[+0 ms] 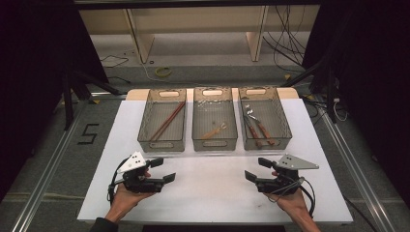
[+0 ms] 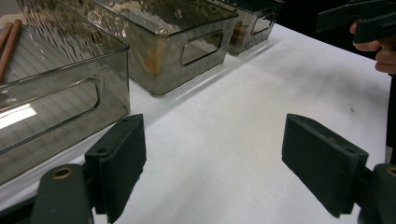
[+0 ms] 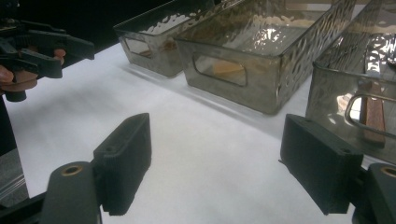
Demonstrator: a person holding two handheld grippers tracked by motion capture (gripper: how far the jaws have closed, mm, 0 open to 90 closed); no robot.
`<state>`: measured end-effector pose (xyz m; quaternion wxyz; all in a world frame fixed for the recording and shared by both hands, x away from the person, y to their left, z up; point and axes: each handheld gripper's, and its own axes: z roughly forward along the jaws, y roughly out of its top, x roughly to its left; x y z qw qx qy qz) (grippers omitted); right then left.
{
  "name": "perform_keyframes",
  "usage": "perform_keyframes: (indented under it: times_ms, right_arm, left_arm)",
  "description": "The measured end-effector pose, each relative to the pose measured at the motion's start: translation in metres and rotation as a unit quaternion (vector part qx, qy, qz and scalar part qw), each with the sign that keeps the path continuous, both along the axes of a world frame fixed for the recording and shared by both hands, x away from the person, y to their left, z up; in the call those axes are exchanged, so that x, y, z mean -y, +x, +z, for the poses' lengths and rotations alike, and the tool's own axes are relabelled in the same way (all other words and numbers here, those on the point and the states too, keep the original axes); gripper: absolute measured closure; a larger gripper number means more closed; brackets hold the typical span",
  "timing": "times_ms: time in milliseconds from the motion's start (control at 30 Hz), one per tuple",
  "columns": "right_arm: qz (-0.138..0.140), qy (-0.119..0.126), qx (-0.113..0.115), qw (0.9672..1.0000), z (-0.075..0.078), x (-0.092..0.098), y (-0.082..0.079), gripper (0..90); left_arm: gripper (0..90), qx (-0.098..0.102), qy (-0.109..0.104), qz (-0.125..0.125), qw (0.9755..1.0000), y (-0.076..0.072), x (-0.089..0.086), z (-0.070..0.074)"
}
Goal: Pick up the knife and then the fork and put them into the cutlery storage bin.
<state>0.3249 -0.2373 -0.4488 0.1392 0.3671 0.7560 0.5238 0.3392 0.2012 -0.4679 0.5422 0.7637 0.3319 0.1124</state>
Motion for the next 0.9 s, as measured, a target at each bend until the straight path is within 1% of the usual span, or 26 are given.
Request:
perform_keyframes:
  times_ms: [100,167,900]
  right_arm:
    - [-0.001,-0.004,0.000,1.0000,-0.0010,0.0012,-0.0014,25.6]
    - [-0.001,-0.002,-0.002,1.0000,-0.0011,0.0018,-0.0015,25.6]
    - [-0.001,-0.005,0.001,1.0000,-0.0023,0.0024,-0.0001,25.0]
  left_arm:
    - [21.3,0.001,0.001,0.000,1.0000,0.0001,0.0004,0.0000]
    - [21.3,0.001,0.001,-0.001,1.0000,0.0001,0.0005,0.0000]
    - [21.2,-0.001,-0.001,0.000,1.0000,0.0011,0.0003,0.0003]
